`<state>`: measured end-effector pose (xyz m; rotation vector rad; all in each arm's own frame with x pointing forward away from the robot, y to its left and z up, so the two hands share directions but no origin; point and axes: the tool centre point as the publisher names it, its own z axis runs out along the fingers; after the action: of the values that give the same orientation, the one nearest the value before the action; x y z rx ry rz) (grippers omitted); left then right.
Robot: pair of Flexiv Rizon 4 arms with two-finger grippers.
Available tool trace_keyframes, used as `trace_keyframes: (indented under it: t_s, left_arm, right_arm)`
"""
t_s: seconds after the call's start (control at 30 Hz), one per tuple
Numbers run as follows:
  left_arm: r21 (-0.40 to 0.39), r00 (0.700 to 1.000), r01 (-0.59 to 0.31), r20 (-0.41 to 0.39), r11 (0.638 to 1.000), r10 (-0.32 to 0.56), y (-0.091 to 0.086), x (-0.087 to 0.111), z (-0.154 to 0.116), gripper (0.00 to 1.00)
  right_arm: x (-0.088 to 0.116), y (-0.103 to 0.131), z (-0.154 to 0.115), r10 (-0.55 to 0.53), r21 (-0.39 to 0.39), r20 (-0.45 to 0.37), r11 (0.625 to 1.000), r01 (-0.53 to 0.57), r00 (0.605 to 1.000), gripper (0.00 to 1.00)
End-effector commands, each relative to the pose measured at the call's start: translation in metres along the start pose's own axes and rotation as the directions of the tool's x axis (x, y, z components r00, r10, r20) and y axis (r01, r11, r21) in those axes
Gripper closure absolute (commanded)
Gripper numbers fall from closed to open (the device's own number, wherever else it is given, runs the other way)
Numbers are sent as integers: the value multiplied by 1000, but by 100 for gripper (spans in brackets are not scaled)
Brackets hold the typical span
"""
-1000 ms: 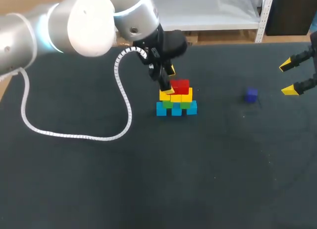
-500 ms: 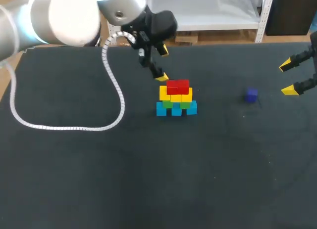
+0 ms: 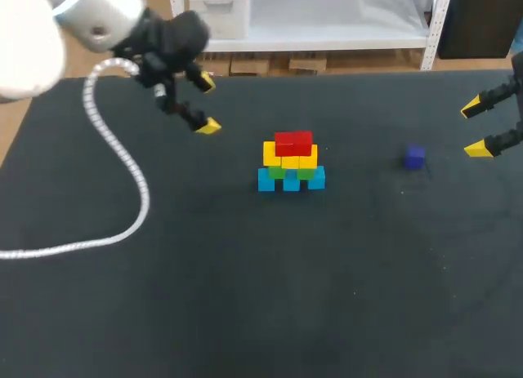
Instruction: Place the blue cubes, place green cubes on the blue cubes, place the yellow cubes on the green cubes, then place the red cubes on the yellow cubes, and place purple cube on the red cubes.
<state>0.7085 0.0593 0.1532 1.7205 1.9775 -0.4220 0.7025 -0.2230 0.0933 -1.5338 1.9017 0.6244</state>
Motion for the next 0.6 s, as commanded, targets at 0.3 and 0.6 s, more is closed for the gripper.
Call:
trace_keyframes:
  t_s: [0.3,0.6]
  left_arm:
    - [-34,972,3,235,999,5,-29,73,-52,0]
    - [-19,971,10,239,1000,-5,-17,86,-62,0]
  right_arm:
    - [0,0,0,-1,0,2,1000,1,1000,0]
    - [0,0,0,-1,0,2,1000,1,1000,0]
